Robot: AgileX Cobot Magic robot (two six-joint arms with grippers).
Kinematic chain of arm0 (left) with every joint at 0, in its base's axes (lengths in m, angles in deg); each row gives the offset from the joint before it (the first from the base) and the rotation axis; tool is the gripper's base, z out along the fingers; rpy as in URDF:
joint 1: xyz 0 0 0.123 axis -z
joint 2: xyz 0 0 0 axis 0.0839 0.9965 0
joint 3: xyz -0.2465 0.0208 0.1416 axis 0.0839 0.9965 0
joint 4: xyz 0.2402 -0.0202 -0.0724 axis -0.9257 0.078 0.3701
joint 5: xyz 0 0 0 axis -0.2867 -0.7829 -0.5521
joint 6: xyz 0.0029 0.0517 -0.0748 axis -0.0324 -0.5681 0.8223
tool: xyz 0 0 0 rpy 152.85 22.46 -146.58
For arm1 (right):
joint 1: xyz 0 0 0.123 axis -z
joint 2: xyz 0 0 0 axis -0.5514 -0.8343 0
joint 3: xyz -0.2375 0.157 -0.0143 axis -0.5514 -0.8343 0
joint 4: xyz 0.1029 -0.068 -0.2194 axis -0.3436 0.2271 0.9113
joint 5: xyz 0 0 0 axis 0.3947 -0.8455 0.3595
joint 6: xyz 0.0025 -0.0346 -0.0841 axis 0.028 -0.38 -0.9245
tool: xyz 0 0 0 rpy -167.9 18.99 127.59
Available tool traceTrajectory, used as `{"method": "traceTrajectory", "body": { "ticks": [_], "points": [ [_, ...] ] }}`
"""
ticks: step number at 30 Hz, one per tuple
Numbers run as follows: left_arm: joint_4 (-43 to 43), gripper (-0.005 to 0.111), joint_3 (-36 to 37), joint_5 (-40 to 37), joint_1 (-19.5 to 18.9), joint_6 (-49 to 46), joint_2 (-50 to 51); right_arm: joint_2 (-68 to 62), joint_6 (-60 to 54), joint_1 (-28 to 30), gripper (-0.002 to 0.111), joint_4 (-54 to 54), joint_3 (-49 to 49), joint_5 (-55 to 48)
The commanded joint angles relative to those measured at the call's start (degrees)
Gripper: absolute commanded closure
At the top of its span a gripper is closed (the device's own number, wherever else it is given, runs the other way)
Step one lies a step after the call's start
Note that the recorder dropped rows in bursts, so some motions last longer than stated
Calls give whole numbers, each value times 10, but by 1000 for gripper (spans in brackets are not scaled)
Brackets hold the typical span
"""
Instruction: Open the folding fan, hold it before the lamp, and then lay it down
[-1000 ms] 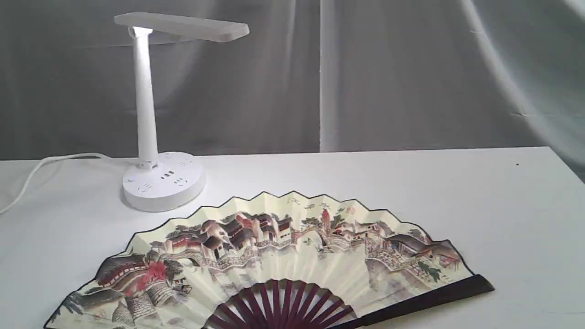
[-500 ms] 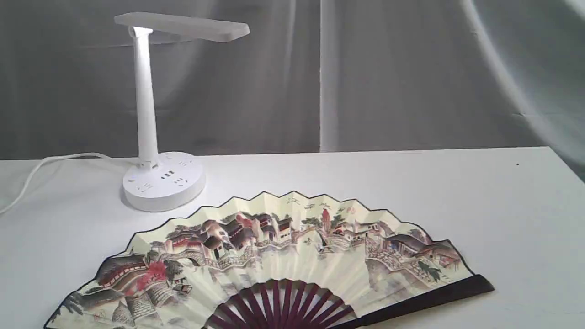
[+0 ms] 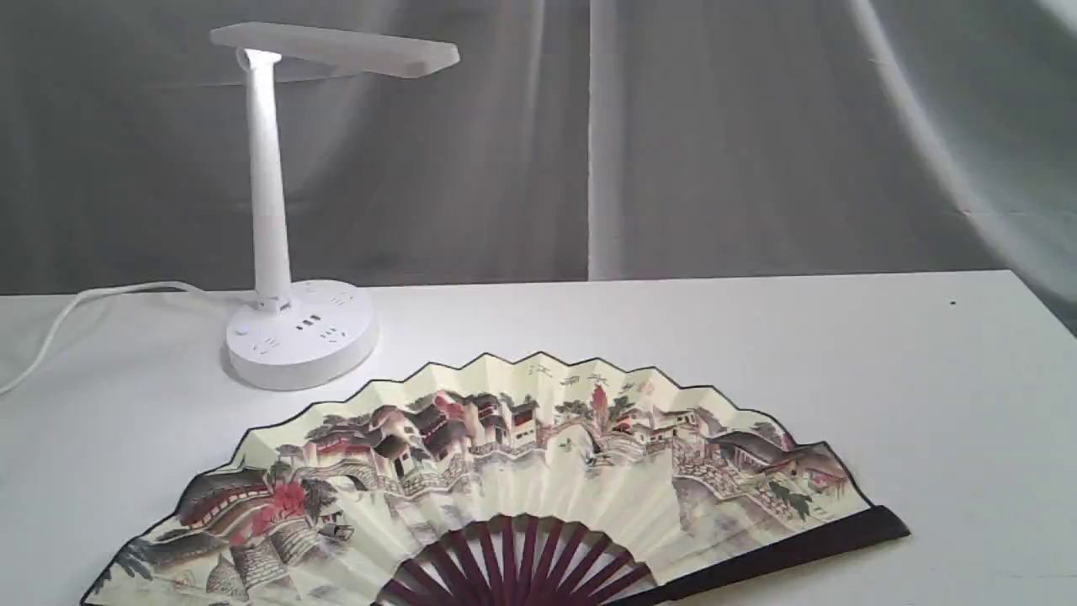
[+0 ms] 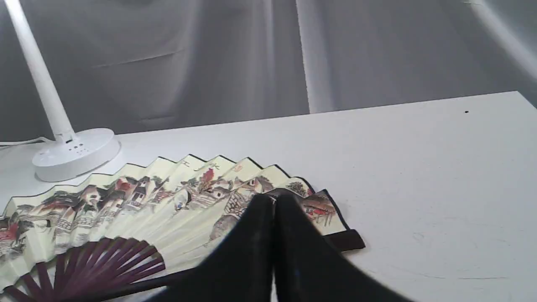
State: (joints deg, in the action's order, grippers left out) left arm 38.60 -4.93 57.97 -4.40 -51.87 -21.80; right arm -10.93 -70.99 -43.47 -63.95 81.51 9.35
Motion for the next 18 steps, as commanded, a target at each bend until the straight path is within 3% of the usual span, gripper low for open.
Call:
{"method": "traceTrajectory", "body": {
  "ticks": [1,13,18],
  "points": [
    [-2,107,2,-1,-2,0,-2,3,-2,2,108,-3,-2,0],
    [-2,107,2,-1,-2,0,-2,3,-2,2,108,-3,-2,0],
    [-2,107,2,-1,-2,0,-2,3,-38,2,108,83,-2,-3]
  ]
}}
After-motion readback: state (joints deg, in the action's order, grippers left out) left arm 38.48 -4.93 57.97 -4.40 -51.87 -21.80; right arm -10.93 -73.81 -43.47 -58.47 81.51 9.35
